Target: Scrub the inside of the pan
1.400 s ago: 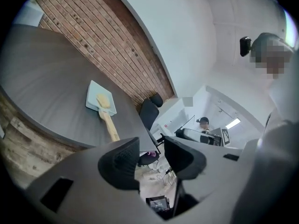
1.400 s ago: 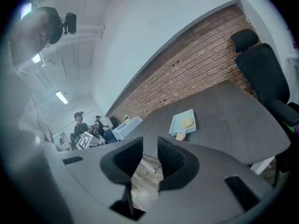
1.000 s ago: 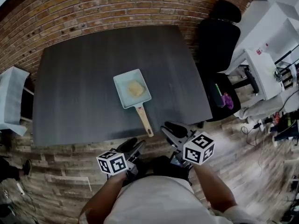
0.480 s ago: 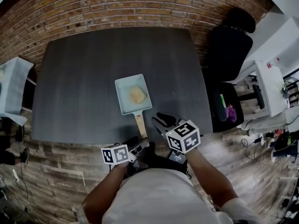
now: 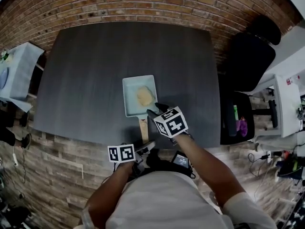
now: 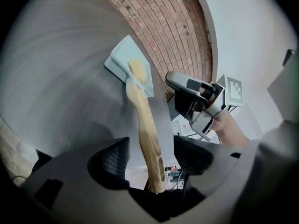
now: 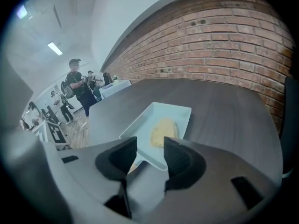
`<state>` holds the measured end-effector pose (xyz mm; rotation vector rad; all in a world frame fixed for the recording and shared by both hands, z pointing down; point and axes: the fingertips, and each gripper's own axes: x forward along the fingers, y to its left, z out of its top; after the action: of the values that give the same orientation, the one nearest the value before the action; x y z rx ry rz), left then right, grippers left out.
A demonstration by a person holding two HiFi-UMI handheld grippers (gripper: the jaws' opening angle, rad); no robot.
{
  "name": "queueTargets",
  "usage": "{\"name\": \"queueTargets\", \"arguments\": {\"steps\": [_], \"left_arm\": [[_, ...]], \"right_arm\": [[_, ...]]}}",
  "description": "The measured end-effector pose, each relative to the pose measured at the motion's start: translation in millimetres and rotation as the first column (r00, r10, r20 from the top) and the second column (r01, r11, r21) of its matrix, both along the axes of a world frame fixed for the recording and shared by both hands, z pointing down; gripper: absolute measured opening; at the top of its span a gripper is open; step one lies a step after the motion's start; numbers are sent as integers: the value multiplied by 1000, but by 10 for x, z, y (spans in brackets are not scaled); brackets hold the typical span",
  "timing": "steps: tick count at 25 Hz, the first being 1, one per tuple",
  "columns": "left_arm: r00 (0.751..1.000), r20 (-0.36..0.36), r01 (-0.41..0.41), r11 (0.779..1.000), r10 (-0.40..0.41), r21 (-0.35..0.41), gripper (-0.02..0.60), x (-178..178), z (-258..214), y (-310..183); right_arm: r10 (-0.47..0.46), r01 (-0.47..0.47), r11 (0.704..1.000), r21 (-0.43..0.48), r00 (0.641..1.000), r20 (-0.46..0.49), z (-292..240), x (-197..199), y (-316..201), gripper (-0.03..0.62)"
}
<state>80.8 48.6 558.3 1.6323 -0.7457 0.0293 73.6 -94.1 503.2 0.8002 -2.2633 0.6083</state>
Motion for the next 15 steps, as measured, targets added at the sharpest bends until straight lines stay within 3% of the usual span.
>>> {"name": "queueTargets", "arguments": {"steps": [2, 5, 8, 10, 15], "left_arm": [[1000, -13, -8, 1000, 7, -8, 290, -4, 34, -23], [999, -44, -15, 1000, 14, -3, 190, -59, 38, -93], [994, -97, -48, 999, 48, 9, 177, -31, 8, -168], [990, -126, -68, 998, 68, 8, 133, -16, -6, -187], [986, -156, -72, 997, 67, -30, 117, -114, -26, -100]], "right_arm": [[-8, 8, 1000, -6, 999, -33, 75, -32, -85, 176], [6, -6, 1000, -9, 998, -62, 130, -84, -240, 176], [30, -31, 999, -10, 995, -96, 200, -145, -384, 176], [46, -49, 999, -21, 992, -114, 261, -192, -418, 176], [82, -87, 996, -30, 986, -145, 319, -251, -407, 176]]}}
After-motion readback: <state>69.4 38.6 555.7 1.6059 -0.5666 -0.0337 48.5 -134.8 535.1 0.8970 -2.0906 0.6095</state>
